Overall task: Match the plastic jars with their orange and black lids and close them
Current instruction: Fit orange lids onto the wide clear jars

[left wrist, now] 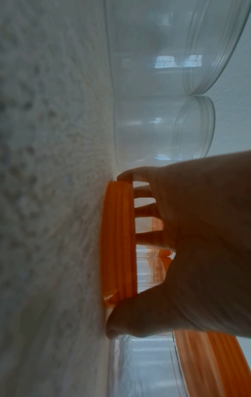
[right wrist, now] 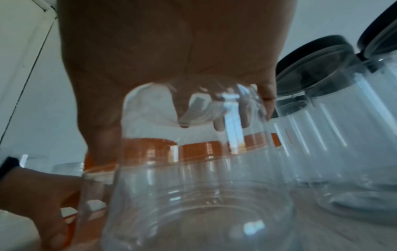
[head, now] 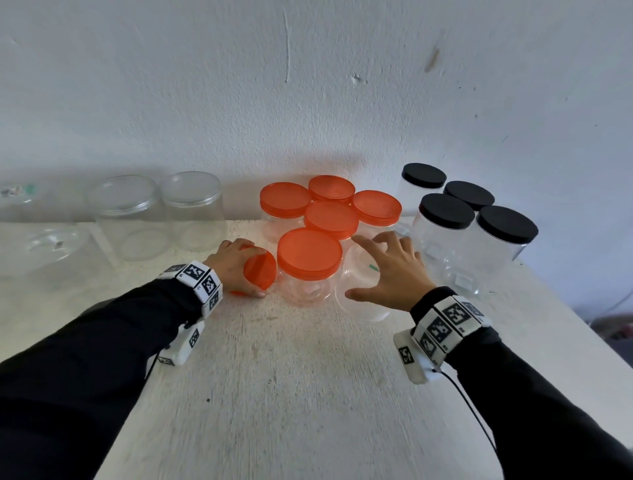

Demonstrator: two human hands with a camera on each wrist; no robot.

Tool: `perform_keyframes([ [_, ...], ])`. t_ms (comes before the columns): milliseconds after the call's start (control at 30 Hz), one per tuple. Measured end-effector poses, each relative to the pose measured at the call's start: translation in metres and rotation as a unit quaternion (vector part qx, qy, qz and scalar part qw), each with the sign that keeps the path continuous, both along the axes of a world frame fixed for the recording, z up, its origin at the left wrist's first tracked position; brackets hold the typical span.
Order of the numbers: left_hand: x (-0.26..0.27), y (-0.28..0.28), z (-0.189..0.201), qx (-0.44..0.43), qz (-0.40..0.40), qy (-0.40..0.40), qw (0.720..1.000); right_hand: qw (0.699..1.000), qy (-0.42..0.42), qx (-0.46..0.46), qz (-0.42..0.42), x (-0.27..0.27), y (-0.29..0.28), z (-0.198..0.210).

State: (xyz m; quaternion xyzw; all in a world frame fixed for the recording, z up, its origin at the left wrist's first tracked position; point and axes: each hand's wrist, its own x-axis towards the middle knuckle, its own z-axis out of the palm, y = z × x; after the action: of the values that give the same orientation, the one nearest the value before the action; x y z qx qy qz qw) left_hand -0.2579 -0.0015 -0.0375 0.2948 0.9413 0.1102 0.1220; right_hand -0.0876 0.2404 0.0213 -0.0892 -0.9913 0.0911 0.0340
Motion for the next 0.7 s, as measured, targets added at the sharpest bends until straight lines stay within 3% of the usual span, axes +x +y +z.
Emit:
perform_keyframes([
  [167,0.004,-0.003,0.006,0.007,0.012,0.005,1.0,0.998,0.0,-0.041,0.057,0.031,-0.011,0.007],
  [433,0.037,-0.033,0.027,0.118,0.004,0.013,0.993,0.979,0.044,-0.112,0.164,0.054,-0.051,0.013],
  [700,0.083,-0.087,0.05,0.242,0.033,0.03,0.969,0.958,0.1,-0.207,0.173,0.055,-0.093,0.002],
])
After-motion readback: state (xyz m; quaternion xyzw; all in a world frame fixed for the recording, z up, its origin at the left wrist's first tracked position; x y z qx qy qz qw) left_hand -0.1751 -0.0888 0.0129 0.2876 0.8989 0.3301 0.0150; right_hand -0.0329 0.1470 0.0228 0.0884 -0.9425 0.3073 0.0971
